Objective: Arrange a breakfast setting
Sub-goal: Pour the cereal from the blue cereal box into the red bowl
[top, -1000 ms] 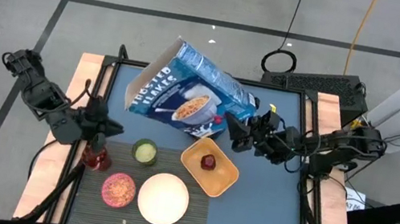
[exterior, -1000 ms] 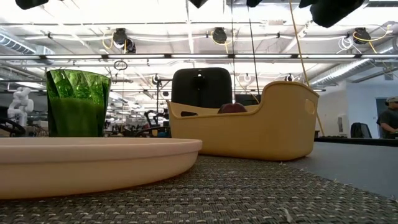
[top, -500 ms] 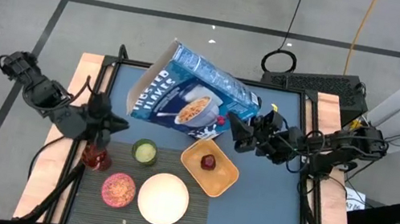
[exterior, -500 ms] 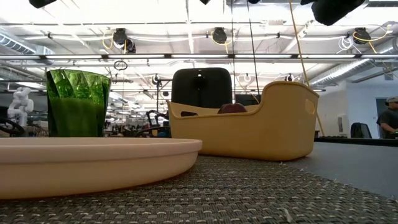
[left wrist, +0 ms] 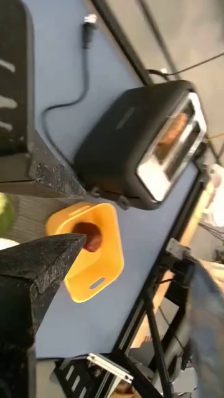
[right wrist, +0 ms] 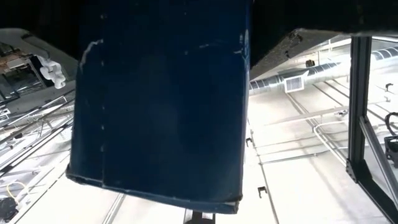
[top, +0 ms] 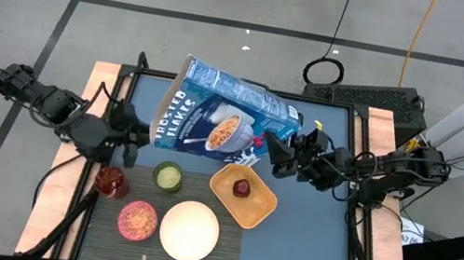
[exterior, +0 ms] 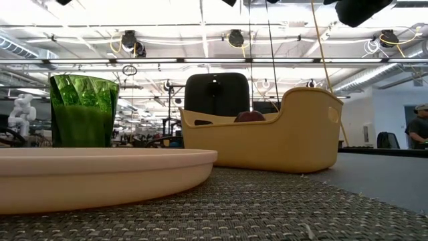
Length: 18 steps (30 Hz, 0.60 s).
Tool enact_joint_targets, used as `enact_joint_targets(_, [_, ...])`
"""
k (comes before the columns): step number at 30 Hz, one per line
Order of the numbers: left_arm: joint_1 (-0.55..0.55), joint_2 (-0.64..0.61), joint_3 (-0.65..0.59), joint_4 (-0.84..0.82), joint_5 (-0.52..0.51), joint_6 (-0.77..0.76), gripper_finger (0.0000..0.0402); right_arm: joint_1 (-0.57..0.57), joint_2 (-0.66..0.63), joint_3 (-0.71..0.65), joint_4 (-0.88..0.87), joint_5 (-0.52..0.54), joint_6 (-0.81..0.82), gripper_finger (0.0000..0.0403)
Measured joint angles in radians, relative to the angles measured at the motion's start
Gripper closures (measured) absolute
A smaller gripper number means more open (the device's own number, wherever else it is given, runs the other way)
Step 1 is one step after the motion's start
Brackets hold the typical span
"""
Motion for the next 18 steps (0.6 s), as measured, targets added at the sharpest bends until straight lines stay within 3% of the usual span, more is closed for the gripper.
enact_joint_targets(10, [0.066, 0.093, 0.000, 0.215, 0.001, 0.374, 0.0293, 0.000, 0.000, 0.000, -0.001, 0.000, 0.000, 0.0090])
enact_joint_targets(18, [0.085, 0.116, 0.000, 0.363, 0.001, 0.527, 0.0293, 0.000, 0.000, 0.002, -0.026, 0.000, 0.029, 0.0090])
